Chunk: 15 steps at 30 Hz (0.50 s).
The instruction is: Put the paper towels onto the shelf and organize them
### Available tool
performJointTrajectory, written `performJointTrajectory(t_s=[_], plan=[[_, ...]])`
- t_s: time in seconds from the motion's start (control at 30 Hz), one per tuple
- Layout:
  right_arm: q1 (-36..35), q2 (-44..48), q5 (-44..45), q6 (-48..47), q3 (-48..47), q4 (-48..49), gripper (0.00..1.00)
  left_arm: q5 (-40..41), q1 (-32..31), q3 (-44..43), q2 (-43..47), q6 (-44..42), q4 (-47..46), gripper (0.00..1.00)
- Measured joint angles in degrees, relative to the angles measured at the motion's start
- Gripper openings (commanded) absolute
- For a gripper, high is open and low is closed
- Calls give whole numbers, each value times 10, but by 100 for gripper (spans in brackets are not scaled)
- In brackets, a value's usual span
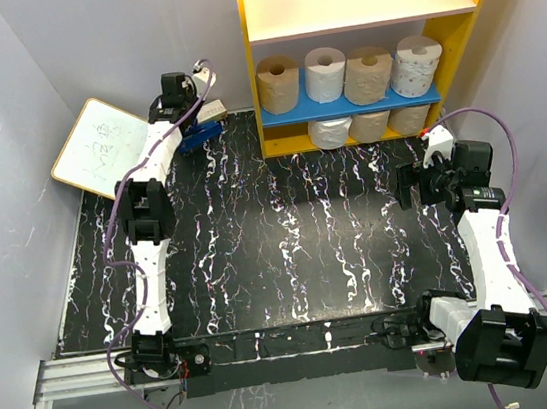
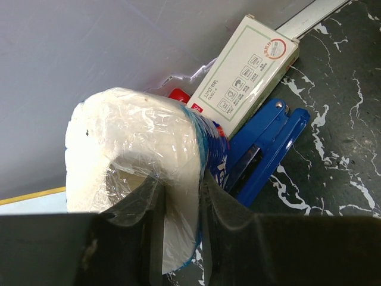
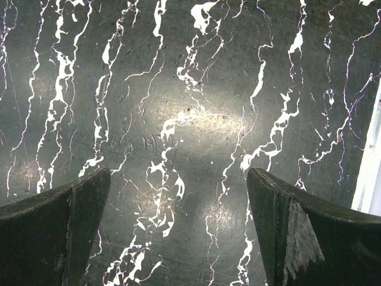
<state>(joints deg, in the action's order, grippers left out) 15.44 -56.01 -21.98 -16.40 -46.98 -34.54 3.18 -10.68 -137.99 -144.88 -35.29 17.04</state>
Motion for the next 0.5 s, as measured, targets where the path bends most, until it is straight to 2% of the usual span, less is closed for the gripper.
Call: performJointTrajectory(t_s=[0.27,0.5], plan=[[0,2,0,0,0,0,98,-16,-2,3,50,-23,78,0],[0,19,-5,0,0,0,98,-47,-13,149,288,-31,131,0]])
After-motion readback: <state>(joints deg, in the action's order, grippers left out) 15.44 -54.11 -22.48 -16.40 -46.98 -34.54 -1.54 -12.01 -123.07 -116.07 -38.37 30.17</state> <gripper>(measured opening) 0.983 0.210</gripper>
